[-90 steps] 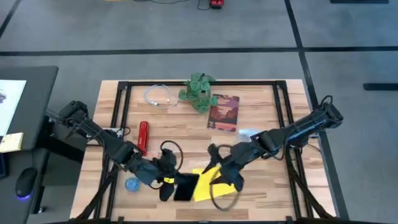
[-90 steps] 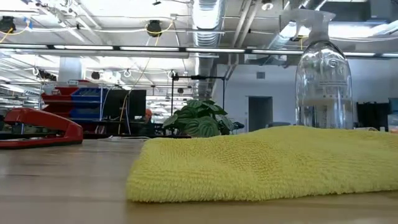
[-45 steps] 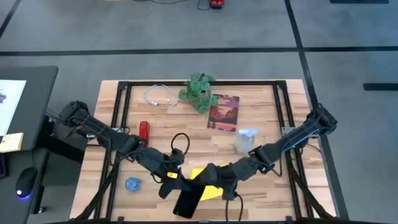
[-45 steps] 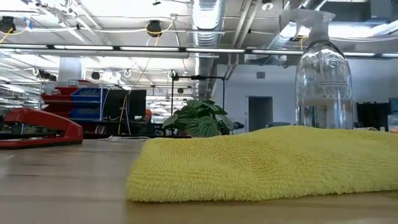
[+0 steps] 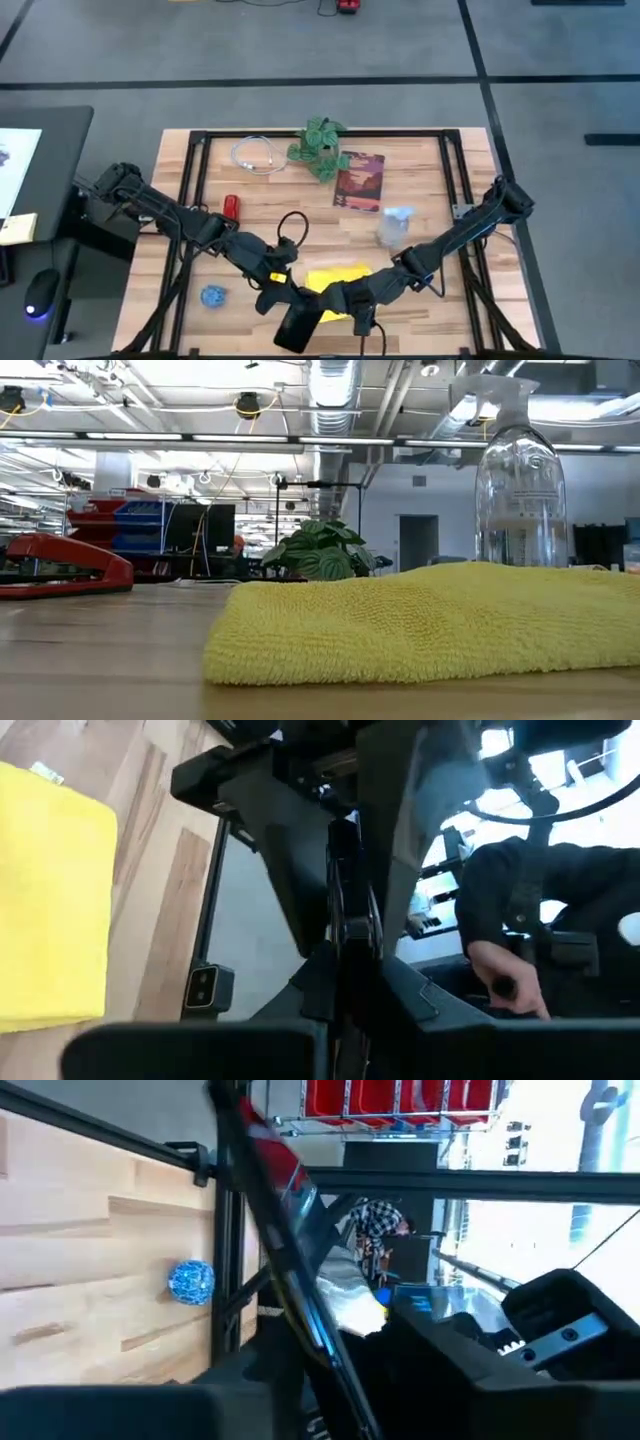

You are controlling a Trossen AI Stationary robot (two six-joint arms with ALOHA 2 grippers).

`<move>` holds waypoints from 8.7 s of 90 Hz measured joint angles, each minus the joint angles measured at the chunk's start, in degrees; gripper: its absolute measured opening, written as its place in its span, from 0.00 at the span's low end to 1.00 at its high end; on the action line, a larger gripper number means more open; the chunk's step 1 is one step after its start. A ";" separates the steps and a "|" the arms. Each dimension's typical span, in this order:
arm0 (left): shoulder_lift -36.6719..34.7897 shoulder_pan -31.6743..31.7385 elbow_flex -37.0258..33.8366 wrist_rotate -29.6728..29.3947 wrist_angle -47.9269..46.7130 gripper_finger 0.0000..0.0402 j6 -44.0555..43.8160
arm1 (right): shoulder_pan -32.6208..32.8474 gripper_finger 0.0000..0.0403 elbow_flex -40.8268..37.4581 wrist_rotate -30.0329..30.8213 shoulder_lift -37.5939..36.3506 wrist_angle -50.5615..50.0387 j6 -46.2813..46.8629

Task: Apply microfiber cloth
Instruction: Spray the back of the cellphone using the spray cleaning bottle

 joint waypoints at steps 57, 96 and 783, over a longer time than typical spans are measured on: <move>-0.55 3.20 0.13 -5.38 -18.58 0.32 10.64 | 4.87 0.04 5.27 4.57 -0.32 -37.66 56.28; 2.82 0.79 0.79 -21.53 -1.50 0.17 23.30 | -5.86 0.04 16.79 -17.31 0.21 -76.12 96.33; 19.29 -3.31 0.42 -49.12 -13.99 0.02 1.79 | 3.47 0.16 19.66 -1.13 -8.23 -86.75 143.36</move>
